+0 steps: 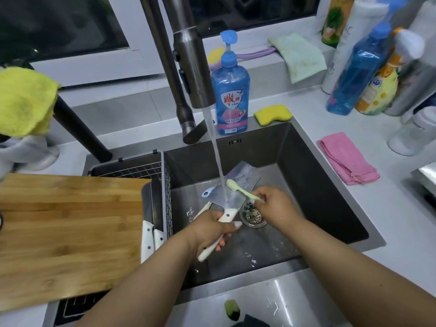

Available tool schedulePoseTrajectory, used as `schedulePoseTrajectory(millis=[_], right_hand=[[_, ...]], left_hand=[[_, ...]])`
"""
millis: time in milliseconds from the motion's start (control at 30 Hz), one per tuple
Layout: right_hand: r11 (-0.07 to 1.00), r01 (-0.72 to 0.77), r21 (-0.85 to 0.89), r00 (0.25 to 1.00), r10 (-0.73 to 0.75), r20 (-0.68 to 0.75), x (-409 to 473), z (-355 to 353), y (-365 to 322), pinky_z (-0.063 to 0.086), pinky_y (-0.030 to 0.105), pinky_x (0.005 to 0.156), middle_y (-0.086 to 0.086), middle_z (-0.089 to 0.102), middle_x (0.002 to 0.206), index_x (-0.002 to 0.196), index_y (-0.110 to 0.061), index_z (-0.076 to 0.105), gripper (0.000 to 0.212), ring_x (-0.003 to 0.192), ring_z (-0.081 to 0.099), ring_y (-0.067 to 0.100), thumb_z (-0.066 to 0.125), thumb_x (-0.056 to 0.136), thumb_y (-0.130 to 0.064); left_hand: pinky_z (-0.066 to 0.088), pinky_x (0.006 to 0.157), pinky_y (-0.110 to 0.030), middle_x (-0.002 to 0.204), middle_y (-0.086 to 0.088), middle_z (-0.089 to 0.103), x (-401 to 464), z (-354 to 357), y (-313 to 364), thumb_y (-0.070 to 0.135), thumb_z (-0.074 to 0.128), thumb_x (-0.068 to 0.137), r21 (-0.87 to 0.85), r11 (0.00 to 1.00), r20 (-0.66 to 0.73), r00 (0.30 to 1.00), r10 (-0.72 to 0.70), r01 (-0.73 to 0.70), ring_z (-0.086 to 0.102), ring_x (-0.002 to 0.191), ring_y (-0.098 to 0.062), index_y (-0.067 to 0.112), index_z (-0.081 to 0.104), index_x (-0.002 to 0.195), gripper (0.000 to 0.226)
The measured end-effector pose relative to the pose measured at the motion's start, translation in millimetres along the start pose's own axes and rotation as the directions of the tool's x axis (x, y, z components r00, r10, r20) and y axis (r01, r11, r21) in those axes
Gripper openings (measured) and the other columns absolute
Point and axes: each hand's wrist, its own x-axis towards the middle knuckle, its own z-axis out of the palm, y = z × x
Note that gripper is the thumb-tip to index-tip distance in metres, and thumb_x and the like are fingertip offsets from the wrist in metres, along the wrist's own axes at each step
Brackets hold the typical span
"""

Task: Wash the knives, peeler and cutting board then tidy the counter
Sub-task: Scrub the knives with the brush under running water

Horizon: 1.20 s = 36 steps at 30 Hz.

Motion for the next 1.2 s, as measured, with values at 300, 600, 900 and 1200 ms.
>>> schedulePoseTrajectory(millis=[300,600,900,1200], right_hand=[[0.999,0.03,-0.036,0.996,-0.027,0.083,9,-12,-13,0.039,0.025,0.06,-0.003,0.062,0.085,0.089,-0.022,0.068,0.006,0.078,0.058,0.017,0.063,0.086,-0.022],[0.998,-0.03,-0.055,0.993,0.036,0.117,9,-27,-8,0.039,0.022,0.056,-0.006,0.058,0.071,0.086,-0.019,0.067,0.003,0.064,0.056,0.01,0.064,0.087,-0.02],[0.995,-0.092,0.024,0.981,0.086,0.174,3,-23,-3,0.043,0.027,0.055,-0.009,0.056,0.063,0.075,-0.028,0.061,0.014,0.059,0.055,0.013,0.066,0.086,-0.021],[0.988,-0.13,0.087,0.98,0.115,0.162,5,-23,-5,0.04,0.018,0.044,0.0,0.059,0.065,0.084,-0.019,0.066,0.003,0.051,0.052,0.013,0.065,0.087,-0.018]], left_hand=[[0.034,0.035,-0.019,0.052,-0.002,0.046,1,1,0,0.011,0.069,0.086,0.102,0.994,-0.039,0.998,0.05,-0.045,0.04,0.037,-0.012,0.006,0.053,0.09,0.017],[0.036,0.04,-0.021,0.055,-0.002,0.048,5,2,-2,0.013,0.069,0.086,0.126,0.991,-0.098,0.994,0.048,-0.036,0.041,0.038,-0.013,0.005,0.054,0.093,0.018],[0.036,0.038,-0.02,0.055,-0.004,0.046,2,0,0,0.012,0.067,0.087,0.107,0.994,-0.124,0.991,0.05,-0.037,0.041,0.037,-0.012,0.004,0.051,0.092,0.018],[0.035,0.037,-0.019,0.052,-0.002,0.047,-3,-7,-2,0.011,0.068,0.087,0.084,0.995,-0.124,0.991,0.057,-0.047,0.041,0.037,-0.012,0.005,0.051,0.089,0.018]])
